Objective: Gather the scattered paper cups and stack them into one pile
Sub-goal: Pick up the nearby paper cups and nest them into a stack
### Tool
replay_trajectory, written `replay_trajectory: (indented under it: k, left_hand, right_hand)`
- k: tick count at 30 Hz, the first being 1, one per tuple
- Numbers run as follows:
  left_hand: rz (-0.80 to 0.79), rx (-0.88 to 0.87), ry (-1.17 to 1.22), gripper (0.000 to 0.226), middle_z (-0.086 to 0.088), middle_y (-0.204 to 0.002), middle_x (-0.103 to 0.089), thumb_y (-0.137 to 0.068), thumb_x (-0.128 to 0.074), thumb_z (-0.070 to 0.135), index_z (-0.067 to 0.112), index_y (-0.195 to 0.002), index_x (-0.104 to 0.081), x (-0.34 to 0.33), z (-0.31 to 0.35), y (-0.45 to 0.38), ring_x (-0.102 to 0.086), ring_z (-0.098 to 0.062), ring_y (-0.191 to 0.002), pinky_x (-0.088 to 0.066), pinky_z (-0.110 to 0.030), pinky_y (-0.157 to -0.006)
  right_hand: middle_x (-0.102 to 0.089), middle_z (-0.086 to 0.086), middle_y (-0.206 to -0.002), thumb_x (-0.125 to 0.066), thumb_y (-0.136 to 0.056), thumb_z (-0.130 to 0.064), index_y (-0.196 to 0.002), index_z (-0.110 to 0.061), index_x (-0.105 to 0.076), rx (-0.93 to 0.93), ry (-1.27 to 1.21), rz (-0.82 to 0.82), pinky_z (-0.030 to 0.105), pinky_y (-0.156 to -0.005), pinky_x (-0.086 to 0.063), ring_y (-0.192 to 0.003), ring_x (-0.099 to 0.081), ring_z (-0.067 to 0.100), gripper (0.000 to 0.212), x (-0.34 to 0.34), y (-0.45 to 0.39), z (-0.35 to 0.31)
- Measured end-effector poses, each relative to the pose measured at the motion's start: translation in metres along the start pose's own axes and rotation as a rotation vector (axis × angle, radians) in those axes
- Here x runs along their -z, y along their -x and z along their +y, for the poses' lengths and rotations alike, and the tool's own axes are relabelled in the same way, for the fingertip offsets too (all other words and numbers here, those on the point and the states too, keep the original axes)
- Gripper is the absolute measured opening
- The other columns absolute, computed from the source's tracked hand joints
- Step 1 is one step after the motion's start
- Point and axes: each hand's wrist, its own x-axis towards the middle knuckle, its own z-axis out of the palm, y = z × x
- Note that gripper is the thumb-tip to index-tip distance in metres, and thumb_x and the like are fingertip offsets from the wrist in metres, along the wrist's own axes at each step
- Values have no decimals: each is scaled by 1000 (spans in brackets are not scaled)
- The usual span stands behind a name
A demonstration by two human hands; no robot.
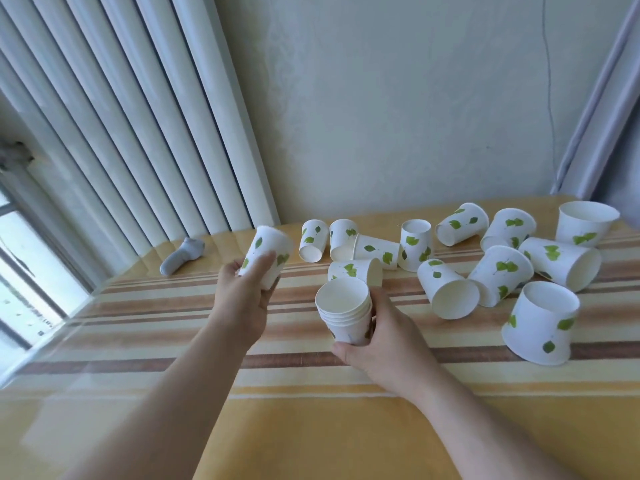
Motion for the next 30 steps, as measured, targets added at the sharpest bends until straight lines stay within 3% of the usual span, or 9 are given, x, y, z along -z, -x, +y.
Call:
replay_trajectory:
  k: [3, 6, 10, 13, 16, 18, 24, 27, 30]
  left_hand:
    - [-229, 46, -24, 60, -8, -110, -84, -85, -74, 60, 19, -129, -73, -20, 15, 37, -78, -18, -86, -61, -32, -74]
    - [-366, -159, -352, 60, -2, -108, -83, -93, -55, 82, 34, -118, -81, -36, 11, 68, -69, -12, -88, -52, -33, -78]
    - [-477, -262, -386, 86, -10, -127, -81, -92, -81, 56, 21, -161, -43, -43, -3, 83, -77, -29, -117, -62, -44, -101]
    - [-379, -305, -475, 80, -6, -127, -80, -79, -95, 51, 27, -148, -62, -37, -10, 81, -72, -35, -124, -57, -58, -108]
    - [-363, -216, -470, 61, -2, -123, -82, -73, -97, 48, 28, -126, -75, -32, -20, 83, -74, -30, -122, -66, -51, -93]
    - [-369, -187, -431, 69, -5, -128, -80, -74, -97, 46, 24, -134, -70, -28, -25, 84, -73, -30, -127, -67, -45, -90]
    - [-581, -69, -527, 111, -2, -151, -67, -66, -98, 62, 27, -158, -45, -5, -34, 84, -61, -25, -144, -56, -55, -109]
    - [-641, -75, -654, 84, 0, -141, -75, -78, -99, 39, 22, -149, -58, 5, -40, 84, -69, -20, -135, -52, -56, -115]
    - [-568, -165, -830, 59, 13, -120, -82, -75, -97, 50, 38, -127, -72, 11, -39, 77, -75, -9, -115, -58, -46, -104]
  right_hand:
    - [-71, -27, -105, -90, -68, -50, -111, -65, -42, -10, -10, -2, 21, -77, -53, -99, -63, -13, 66, 1, 1, -1]
    - [-72, -24, -106, -87, -66, -53, -110, -65, -42, -17, -3, -3, 27, -80, -57, -96, -67, -8, 64, 2, 2, -2]
    - [-74, -22, -105, -88, -68, -52, -115, -58, -43, -33, -6, -9, 31, -80, -60, -94, -70, -5, 65, 2, 2, -2]
    - [-73, -23, -103, -87, -68, -53, -113, -56, -44, -25, -1, -13, 28, -76, -59, -91, -69, -7, 62, 3, 1, -1]
    - [-73, -22, -104, -88, -69, -51, -117, -53, -45, -31, -13, -14, 30, -78, -59, -95, -70, -3, 64, 3, 1, -2]
    - [-73, -22, -105, -90, -70, -50, -117, -53, -45, -35, -26, -18, 30, -79, -59, -97, -70, -3, 66, 3, 1, -4]
    - [-73, -23, -111, -93, -68, -53, -120, -54, -49, -13, -50, -12, 27, -81, -60, -99, -69, -6, 68, 6, 4, -7]
    - [-69, -21, -115, -90, -77, -39, -119, -54, -51, 34, 29, -41, 25, -81, -59, -100, -69, 2, 59, 4, 4, -7]
    - [-65, -28, -110, -87, -81, -30, -121, -63, -51, 42, 74, -138, 13, -72, -57, -101, -69, -5, 63, 8, 5, -6]
